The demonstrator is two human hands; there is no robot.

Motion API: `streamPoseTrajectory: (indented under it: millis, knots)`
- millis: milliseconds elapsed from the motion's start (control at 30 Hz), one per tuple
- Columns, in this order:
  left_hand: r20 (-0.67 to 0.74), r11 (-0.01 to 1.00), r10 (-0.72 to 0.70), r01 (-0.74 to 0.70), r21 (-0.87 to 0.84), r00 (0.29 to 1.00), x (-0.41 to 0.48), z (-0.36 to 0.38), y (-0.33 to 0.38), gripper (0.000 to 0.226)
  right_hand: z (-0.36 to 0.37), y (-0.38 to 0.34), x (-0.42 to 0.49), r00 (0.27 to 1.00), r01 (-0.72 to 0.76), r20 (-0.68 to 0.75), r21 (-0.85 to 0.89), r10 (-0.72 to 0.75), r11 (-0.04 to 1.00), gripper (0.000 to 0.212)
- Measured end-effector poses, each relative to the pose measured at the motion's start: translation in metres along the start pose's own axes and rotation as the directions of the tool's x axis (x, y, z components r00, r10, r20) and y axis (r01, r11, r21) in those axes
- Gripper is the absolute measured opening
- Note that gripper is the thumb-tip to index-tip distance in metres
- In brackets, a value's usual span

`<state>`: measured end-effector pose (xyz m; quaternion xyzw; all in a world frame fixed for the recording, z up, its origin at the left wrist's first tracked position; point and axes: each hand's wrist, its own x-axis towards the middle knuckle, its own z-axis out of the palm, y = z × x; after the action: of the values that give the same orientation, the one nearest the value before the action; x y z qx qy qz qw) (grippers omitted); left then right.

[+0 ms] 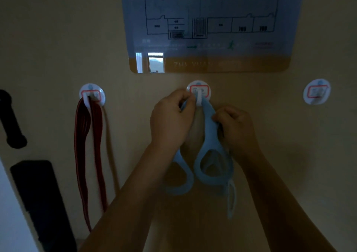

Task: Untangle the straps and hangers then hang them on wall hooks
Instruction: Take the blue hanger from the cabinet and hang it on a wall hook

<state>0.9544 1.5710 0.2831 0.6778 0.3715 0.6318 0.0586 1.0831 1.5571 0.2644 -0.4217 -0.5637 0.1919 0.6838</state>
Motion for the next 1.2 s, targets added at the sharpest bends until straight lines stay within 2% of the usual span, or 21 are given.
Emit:
streamPoseTrajectory:
  millis: [67, 133, 200, 300, 400, 467, 633, 700, 833, 933, 1000, 1033, 1100, 1133, 1167, 1200]
  knots:
    - [-0.011, 0.996, 0.045, -0.044, 0.084, 0.999, -0.009, -0.001, 0.001, 0.023, 0.002, 0.002, -0.009, 1.000, 0.005, 0.017, 0.028, -0.006, 1.000, 0.029]
    - [-0.041, 0.985, 0.087, -0.079, 0.154, 0.995, -0.022, -0.001, 0.003, 0.036, 0.000, 0.002, -0.018, 0.997, 0.079, 0.022, -0.024, -0.079, 0.997, 0.023]
    - [-0.084, 0.964, 0.192, -0.172, 0.201, 0.978, -0.039, 0.001, 0.009, 0.041, -0.006, -0.002, -0.025, 0.994, 0.098, 0.054, -0.065, -0.094, 0.993, 0.023]
    - [0.003, 0.937, 0.320, -0.317, 0.150, 0.947, -0.060, 0.012, 0.023, 0.037, -0.022, -0.006, -0.030, 0.990, 0.023, 0.143, -0.015, -0.020, 1.000, 0.011]
    - [0.163, 0.969, 0.239, -0.226, -0.097, 0.957, -0.069, 0.030, 0.037, 0.036, -0.044, -0.012, -0.033, 0.994, -0.016, 0.111, 0.053, 0.010, 0.998, 0.017]
    - [0.224, 0.964, 0.219, -0.175, -0.202, 0.950, -0.073, 0.043, 0.045, 0.039, -0.063, -0.018, -0.036, 0.996, -0.043, 0.084, 0.119, 0.033, 0.992, 0.022]
    - [0.322, 0.908, 0.097, 0.049, -0.417, 0.942, -0.073, 0.073, 0.058, 0.018, -0.104, -0.027, -0.035, 0.997, -0.071, 0.044, 0.186, 0.064, 0.980, 0.022]
    - [0.336, 0.900, 0.106, 0.053, -0.432, 0.936, -0.071, 0.088, 0.061, 0.012, -0.116, -0.029, -0.034, 0.998, -0.062, 0.009, 0.116, 0.061, 0.991, 0.020]
    - [0.298, 0.901, 0.171, -0.027, -0.432, 0.939, -0.066, 0.112, 0.068, 0.020, -0.137, -0.036, -0.031, 0.998, -0.011, -0.064, -0.060, 0.007, 0.998, 0.026]
    - [0.353, 0.866, 0.218, -0.014, -0.500, 0.910, -0.061, 0.120, 0.073, 0.022, -0.150, -0.038, -0.024, 0.996, 0.050, -0.064, -0.184, -0.063, 0.982, 0.019]
    - [0.342, 0.875, 0.222, -0.032, -0.483, 0.913, -0.057, 0.125, 0.074, 0.015, -0.159, -0.034, -0.018, 0.989, 0.113, -0.051, -0.356, -0.140, 0.928, 0.010]
    - [0.317, 0.882, 0.203, -0.033, -0.470, 0.926, -0.054, 0.128, 0.074, 0.015, -0.163, -0.030, -0.014, 0.977, 0.166, -0.036, -0.475, -0.208, 0.864, 0.006]
    - [0.244, 0.893, 0.170, -0.044, -0.448, 0.955, -0.048, 0.134, 0.077, 0.016, -0.170, -0.022, -0.006, 0.922, 0.282, 0.007, -0.698, -0.388, 0.658, 0.009]
    - [0.198, 0.899, 0.182, -0.081, -0.430, 0.963, -0.044, 0.137, 0.079, 0.016, -0.172, -0.019, -0.001, 0.882, 0.324, 0.030, -0.763, -0.470, 0.560, 0.013]
    - [0.162, 0.904, 0.206, -0.124, -0.409, 0.965, -0.041, 0.140, 0.082, 0.017, -0.173, -0.017, 0.004, 0.847, 0.347, 0.032, -0.789, -0.531, 0.507, 0.017]
    - [0.146, 0.908, 0.224, -0.152, -0.390, 0.963, -0.037, 0.143, 0.086, 0.018, -0.174, -0.016, 0.008, 0.821, 0.355, 0.006, -0.788, -0.571, 0.503, 0.018]
